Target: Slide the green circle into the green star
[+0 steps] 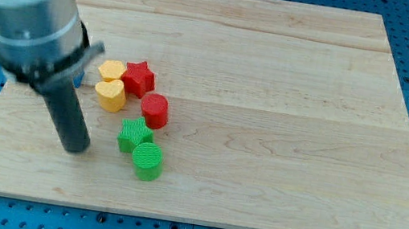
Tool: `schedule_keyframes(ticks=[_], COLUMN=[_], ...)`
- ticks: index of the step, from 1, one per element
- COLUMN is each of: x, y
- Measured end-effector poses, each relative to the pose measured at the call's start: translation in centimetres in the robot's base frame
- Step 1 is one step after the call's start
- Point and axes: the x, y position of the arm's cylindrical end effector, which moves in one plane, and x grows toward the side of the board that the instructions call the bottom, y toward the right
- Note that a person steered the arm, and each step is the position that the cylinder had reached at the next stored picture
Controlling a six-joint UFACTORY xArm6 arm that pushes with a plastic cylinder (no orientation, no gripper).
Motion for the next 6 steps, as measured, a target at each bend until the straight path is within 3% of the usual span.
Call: schedule_keyframes(ticks=[1, 2, 4, 6], x=[2.1, 1.2, -0.3, 2.0], y=[4.4, 12.2, 20.3, 19.0])
